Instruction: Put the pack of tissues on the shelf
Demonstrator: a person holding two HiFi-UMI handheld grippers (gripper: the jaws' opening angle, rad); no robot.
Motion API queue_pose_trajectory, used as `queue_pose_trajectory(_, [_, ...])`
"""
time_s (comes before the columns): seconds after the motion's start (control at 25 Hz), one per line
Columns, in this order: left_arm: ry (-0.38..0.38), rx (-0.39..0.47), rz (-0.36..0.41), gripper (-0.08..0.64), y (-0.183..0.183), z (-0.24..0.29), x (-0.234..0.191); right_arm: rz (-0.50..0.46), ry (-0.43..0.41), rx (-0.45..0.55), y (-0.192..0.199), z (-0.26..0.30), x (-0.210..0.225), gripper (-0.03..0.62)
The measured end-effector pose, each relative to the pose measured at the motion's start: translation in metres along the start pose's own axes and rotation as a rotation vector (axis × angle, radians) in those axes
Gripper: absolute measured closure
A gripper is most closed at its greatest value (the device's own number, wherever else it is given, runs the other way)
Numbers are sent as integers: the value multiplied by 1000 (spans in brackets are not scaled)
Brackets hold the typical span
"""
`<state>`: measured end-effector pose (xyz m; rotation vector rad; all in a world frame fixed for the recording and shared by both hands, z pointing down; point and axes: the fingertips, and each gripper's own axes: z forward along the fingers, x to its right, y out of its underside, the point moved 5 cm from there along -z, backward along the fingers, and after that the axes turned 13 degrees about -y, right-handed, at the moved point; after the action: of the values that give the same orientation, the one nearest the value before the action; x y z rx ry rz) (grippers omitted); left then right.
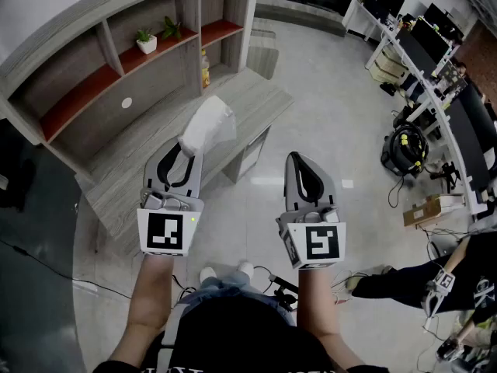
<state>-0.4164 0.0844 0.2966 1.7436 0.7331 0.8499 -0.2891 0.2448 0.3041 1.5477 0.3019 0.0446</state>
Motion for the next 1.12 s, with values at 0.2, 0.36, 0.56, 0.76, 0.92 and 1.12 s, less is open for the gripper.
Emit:
queue_pose_trajectory(0.2, [7, 5, 7, 468, 0, -12, -11, -43, 1, 46, -2, -1, -12, 577])
queue_pose_trajectory(0.36, [15, -4, 4, 468, 3, -21, -22, -45, 14, 45, -4, -1, -26, 577])
queue_pose_trajectory(0.56, [31, -1, -5, 468, 9, -29, -36, -34, 19, 41, -3, 0, -47, 577])
queue_pose_trajectory(0.76, [33, 8, -13, 468, 15, -25, -48, -52, 39, 58, -4, 9, -54, 577])
queue_pose_trajectory(0.92, [21, 8, -22, 468, 17, -16, -54, -58, 43, 64, -8, 19, -49, 577])
queue_pose_trajectory(1.12, [8, -1, -20, 468, 27, 7, -61, -23, 43, 64, -1, 44, -35, 577])
